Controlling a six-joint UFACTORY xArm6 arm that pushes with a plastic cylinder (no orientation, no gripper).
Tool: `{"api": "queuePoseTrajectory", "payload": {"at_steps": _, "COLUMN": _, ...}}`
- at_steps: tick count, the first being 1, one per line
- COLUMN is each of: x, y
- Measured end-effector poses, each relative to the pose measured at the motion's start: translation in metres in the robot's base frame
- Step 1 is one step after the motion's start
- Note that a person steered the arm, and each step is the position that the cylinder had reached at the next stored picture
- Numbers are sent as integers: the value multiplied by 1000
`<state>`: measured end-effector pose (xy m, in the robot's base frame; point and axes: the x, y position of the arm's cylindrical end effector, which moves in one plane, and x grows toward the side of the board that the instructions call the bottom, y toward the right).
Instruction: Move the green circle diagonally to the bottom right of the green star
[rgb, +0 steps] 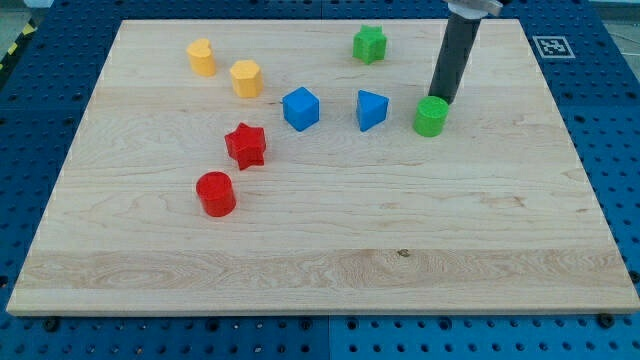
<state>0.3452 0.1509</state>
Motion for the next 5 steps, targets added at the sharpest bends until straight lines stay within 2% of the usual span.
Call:
{"api": "queuePoseTrajectory", "payload": {"at_steps": 1, "x": 1, "y": 6}}
{"api": "queuePoseTrajectory", "payload": {"at_steps": 2, "x": 25, "y": 51}}
{"api": "queuePoseTrajectory", "payload": {"at_steps": 3, "x": 58, "y": 67}}
{"api": "queuePoseTrajectory", "payload": {"at_steps": 4, "x": 87, "y": 41}}
{"api": "queuePoseTrajectory", "payload": {"at_steps": 5, "x": 90, "y": 4}}
